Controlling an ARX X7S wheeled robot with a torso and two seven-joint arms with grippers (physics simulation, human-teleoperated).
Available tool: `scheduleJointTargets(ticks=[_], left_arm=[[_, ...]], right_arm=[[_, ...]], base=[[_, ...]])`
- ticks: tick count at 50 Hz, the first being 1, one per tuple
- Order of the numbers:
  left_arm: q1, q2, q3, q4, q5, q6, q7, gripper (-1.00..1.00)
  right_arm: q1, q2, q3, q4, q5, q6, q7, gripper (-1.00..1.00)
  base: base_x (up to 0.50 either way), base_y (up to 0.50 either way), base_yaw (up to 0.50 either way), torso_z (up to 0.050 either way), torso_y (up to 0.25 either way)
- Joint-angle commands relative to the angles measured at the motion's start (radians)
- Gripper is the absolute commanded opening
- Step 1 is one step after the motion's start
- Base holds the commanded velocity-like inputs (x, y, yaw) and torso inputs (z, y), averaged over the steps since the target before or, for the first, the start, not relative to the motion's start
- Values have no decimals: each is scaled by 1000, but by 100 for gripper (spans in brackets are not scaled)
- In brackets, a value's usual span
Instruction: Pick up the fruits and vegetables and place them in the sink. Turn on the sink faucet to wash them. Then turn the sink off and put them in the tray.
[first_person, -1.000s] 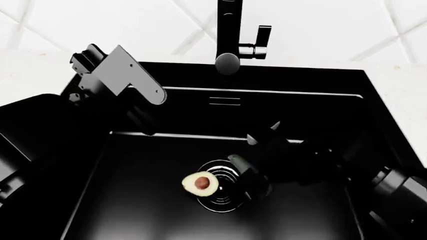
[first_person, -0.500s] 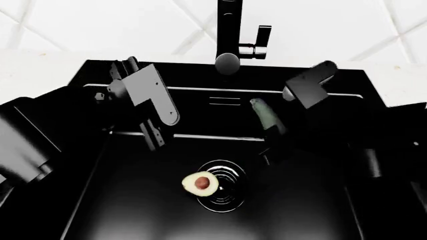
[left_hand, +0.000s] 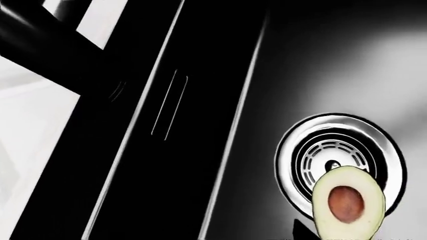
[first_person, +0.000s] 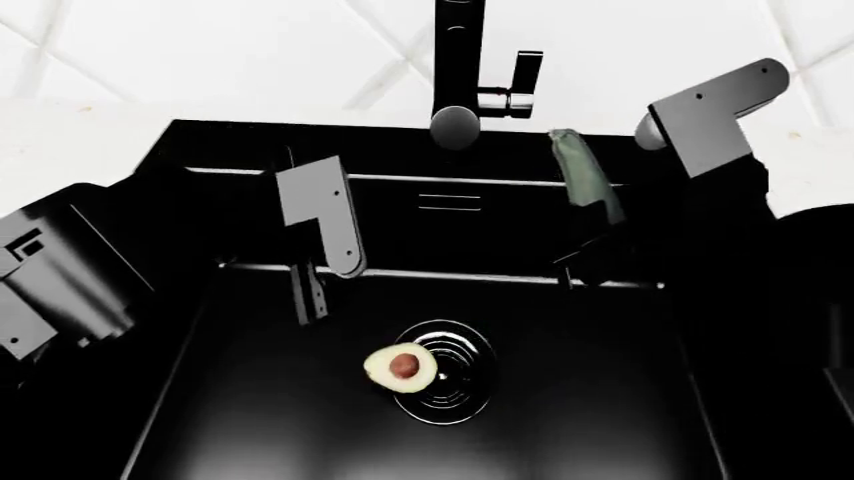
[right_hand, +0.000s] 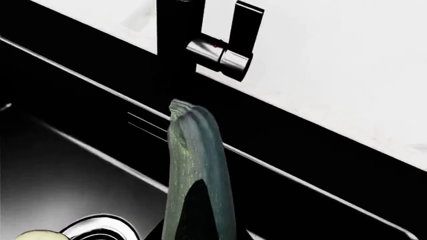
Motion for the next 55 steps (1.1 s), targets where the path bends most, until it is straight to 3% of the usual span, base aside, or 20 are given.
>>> scheduleJointTargets(ticks=[1,9,23,55], left_arm=[[-12,24,12,-66,3,43,67,100],[-31,71,14,-202,4,130,168,100],[3,121,62,-281,18,213,278,100],[47,210,170,-392,71,263,404,100]], right_arm=[[0,16,20,-24,6,-11,21,-100],[-6,20,19,-26,1,-15,20,-100],[-6,16,18,-15,-17,-27,17,-100],[-6,27,20,-13,-3,-31,49,-100]], base=[[0,0,0,0,0],[0,0,0,0,0],[0,0,0,0,0],[0,0,0,0,0]])
